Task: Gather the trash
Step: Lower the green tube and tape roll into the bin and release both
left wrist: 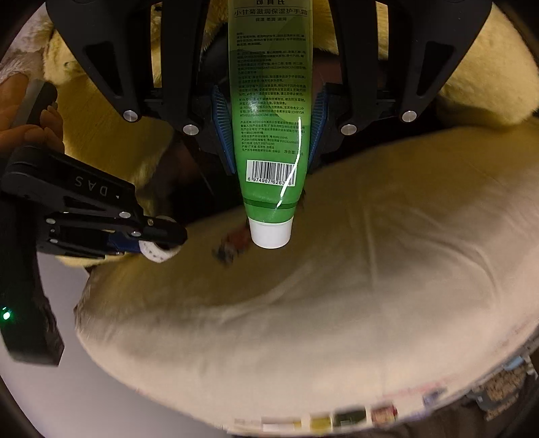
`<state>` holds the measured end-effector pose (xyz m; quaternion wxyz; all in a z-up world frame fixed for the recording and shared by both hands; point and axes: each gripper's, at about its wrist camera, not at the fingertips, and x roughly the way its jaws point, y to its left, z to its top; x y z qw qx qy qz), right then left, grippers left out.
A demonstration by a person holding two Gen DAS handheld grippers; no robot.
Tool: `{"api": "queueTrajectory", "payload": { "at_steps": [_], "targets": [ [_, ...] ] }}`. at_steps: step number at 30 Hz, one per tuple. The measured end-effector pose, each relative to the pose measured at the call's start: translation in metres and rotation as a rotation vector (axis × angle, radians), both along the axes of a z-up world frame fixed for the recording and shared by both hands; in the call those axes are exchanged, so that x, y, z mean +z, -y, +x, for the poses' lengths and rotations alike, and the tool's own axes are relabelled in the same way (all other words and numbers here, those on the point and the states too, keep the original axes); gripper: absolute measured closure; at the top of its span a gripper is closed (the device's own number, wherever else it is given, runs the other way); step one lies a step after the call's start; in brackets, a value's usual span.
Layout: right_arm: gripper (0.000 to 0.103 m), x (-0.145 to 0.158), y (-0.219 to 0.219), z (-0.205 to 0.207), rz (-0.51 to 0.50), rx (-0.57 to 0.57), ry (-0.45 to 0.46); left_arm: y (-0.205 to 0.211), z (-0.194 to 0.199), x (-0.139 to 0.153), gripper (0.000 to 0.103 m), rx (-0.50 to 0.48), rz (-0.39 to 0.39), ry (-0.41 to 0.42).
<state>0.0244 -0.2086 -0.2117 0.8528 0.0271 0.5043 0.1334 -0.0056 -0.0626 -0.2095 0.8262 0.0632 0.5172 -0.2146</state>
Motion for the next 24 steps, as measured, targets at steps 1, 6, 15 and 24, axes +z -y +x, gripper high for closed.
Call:
{"api": "queueTrajectory", "payload": {
  "at_steps": [1, 6, 15, 24],
  "targets": [
    [0.077, -0.005, -0.001, 0.0, -0.003, 0.003, -0.015, 0.001, 0.001, -0.009, 0.064, -0.001, 0.007, -0.022],
    [0.077, -0.027, -0.004, 0.001, -0.005, 0.0, -0.089, 0.007, 0.007, -0.047, 0.064, -0.017, 0.02, -0.135],
    [0.077, -0.057, -0.006, 0.005, 0.01, 0.01, -0.173, 0.005, 0.01, -0.081, 0.064, 0.0, 0.026, -0.233],
    [0.072, -0.062, -0.014, 0.005, -0.007, 0.008, -0.185, 0.01, 0.008, -0.077, 0.046, -0.001, 0.042, -0.217]
  ]
}}
